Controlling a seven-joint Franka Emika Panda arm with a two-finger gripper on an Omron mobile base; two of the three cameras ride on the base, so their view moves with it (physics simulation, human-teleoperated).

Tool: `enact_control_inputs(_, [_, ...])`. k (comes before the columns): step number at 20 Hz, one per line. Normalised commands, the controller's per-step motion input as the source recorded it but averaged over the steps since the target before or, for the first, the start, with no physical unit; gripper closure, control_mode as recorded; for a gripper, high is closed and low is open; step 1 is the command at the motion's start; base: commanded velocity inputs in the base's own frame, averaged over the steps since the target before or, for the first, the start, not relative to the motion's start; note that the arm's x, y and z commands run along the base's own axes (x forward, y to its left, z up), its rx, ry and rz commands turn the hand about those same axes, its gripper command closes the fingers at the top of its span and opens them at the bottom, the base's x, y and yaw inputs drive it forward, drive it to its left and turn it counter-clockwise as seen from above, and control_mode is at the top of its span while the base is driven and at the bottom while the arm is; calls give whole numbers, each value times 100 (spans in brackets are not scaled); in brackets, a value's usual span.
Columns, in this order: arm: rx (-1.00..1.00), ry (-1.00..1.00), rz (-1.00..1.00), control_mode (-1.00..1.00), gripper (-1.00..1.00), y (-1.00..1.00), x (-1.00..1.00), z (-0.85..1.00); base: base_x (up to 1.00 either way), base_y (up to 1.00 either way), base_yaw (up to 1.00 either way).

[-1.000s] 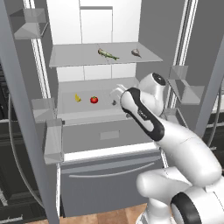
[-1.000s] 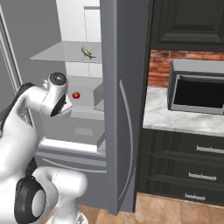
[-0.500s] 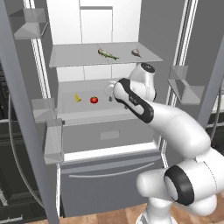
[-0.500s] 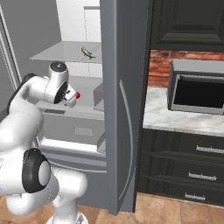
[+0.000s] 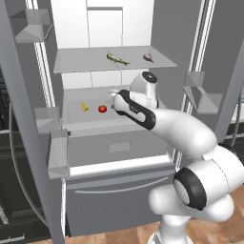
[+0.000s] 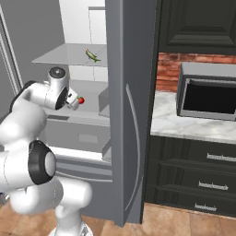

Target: Gather the lemon wedge and tomato from the fridge and place them on a tray on the dining counter. Then gather the fishs from the fridge and place them on the other tray.

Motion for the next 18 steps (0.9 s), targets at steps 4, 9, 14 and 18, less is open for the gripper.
enact_control_inputs(4, [-4,-9,1,-100,-100,1,40,-17,0,0,0])
enact_control_inputs(9, [-8,-5,0,-100,-100,-6,34,-4,0,0,0])
enact_control_inputs(14, [-7,-3,0,-100,-100,0,45,0,0,0,0])
enact_control_inputs(18, [-4,0,1,-100,-100,0,40,0,0,0,0])
